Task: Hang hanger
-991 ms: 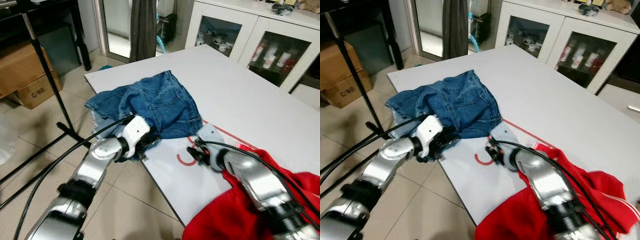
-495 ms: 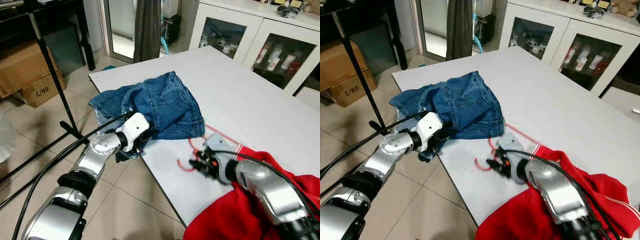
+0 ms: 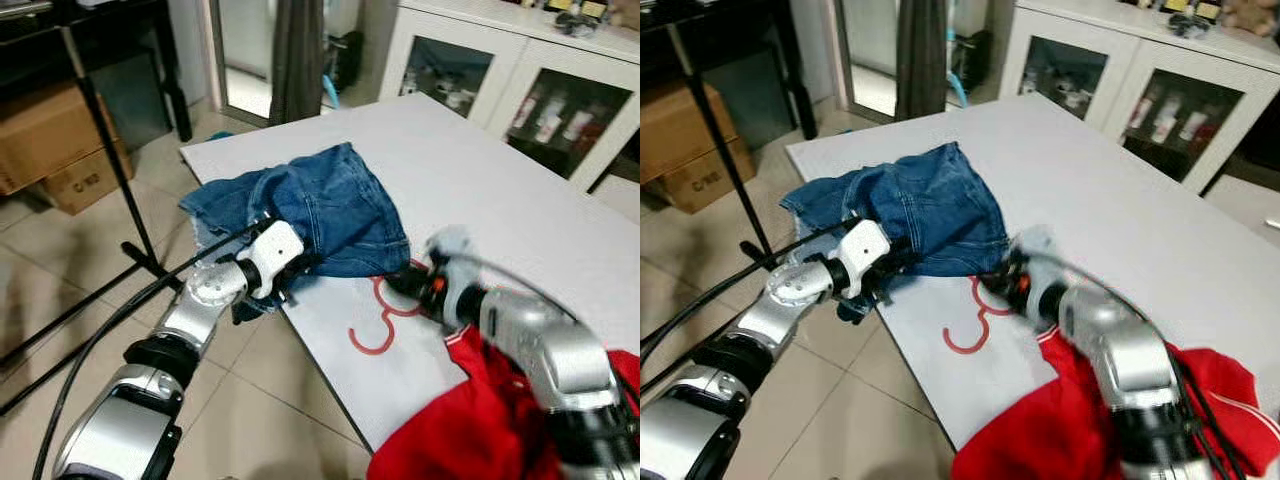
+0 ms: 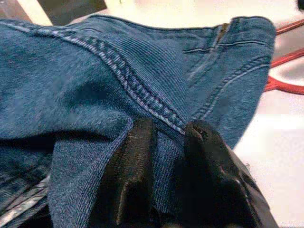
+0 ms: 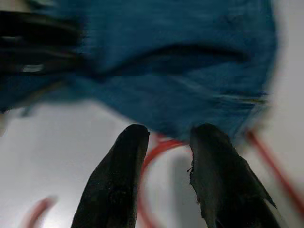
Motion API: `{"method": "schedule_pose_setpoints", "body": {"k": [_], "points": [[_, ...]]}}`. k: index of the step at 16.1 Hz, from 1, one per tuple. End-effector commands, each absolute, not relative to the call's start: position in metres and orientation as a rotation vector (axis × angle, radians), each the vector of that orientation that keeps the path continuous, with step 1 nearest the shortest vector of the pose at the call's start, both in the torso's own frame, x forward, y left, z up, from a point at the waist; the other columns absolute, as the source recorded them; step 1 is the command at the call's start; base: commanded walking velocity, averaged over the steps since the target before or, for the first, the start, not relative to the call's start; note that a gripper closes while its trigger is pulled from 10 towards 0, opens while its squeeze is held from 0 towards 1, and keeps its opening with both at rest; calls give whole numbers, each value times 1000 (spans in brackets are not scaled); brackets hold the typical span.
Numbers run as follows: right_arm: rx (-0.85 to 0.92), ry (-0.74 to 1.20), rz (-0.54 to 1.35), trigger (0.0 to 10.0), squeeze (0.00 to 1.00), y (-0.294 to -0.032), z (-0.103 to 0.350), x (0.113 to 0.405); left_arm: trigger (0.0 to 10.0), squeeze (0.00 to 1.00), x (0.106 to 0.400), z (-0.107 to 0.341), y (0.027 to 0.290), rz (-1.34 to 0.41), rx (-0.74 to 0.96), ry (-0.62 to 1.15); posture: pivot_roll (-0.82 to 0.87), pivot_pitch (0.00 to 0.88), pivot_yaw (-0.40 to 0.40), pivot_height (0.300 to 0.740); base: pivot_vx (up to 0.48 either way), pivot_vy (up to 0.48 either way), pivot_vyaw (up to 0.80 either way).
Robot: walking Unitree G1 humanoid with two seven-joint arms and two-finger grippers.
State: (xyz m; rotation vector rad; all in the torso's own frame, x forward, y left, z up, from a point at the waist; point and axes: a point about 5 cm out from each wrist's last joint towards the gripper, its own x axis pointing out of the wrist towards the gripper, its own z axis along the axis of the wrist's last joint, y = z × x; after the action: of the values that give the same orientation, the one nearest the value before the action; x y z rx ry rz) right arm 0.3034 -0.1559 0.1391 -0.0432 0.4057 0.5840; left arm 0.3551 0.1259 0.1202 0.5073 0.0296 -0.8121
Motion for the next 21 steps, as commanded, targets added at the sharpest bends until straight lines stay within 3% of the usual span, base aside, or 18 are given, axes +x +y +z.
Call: {"method": "schedule_pose_setpoints", "body": {"k": [1,5,9,12,18,21], "points": [[-57,422,513,10000,0,-161,132,306,10000,0,358,125,122,-814,517,9,80,76,-64,740,0,0,0],[-155,454,442,10000,0,-149,115,310,10000,0,358,126,120,-820,513,-8,91,77,-59,740,0,0,0],[-216,537,580,10000,0,-138,99,295,10000,0,360,128,120,-803,509,-15,90,77,-55,740,0,0,0],[-195,563,725,10000,0,-134,98,277,10000,0,361,129,117,-800,510,-24,80,77,-54,740,0,0,0],[-167,537,824,10000,0,-140,111,264,10000,0,362,131,115,-797,512,-34,65,73,-51,740,0,0,0],[-59,430,733,10000,0,-143,127,278,10000,0,362,134,112,-788,507,-71,64,74,-49,740,0,0,0]]}}
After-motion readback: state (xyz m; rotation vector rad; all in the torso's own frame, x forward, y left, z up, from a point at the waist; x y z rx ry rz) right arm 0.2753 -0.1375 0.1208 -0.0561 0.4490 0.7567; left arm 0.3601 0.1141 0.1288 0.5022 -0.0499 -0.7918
